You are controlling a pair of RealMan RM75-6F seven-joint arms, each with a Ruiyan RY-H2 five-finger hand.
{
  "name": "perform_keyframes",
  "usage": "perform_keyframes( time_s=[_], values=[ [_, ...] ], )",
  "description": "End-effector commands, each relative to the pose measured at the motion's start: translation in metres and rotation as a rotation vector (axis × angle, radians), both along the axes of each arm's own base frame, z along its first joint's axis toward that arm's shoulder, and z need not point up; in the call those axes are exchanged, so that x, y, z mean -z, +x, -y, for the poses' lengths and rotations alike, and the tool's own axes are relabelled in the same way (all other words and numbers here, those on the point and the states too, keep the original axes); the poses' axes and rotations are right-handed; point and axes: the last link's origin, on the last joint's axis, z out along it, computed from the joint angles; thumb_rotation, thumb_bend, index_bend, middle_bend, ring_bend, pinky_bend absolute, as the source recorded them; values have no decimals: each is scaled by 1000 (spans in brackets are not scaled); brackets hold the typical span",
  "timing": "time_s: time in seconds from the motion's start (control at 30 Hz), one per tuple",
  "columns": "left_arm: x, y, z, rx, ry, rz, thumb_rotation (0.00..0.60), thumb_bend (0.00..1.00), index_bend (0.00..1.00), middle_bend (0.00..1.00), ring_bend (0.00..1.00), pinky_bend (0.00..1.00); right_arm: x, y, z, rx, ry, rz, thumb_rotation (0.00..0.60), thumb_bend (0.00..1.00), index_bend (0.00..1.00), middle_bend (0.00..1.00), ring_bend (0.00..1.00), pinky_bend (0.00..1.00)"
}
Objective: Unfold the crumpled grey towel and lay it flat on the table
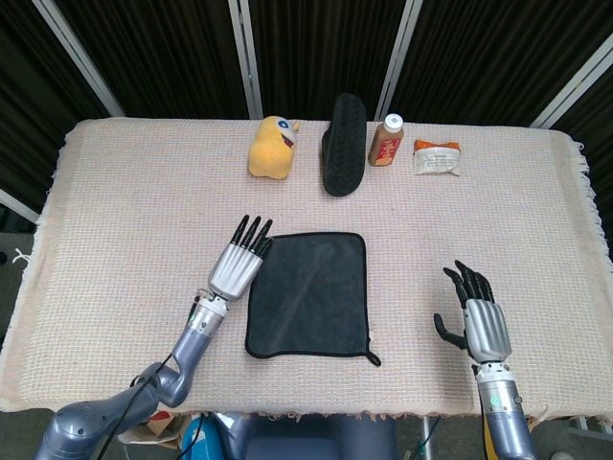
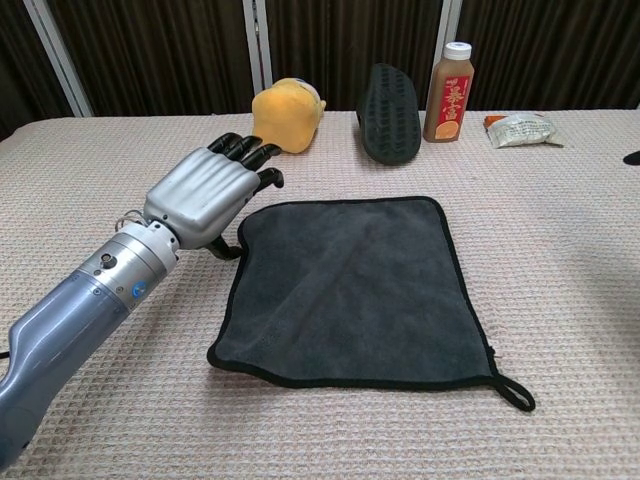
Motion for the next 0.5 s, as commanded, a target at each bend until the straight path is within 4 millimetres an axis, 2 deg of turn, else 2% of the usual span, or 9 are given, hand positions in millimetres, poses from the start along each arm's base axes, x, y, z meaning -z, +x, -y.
perform_keyframes(
  time_s=[0.03,0.27,0.5],
  values=[
    [0,0,0,-2,3,10,600,234,238,45,7,62,0,0,0,-2,0,0,600,395,125,53,0,13],
    [-2,-4,-1,-1,10,18,600,295,267,52,7,62,1,2,-2,-8,0,7,600,395,125,53,0,13],
    [-1,-10,2,6,-15,1,600,296,419,72,7,62,1,3,-2,-11,3,13,600,395,125,53,0,13]
  ],
)
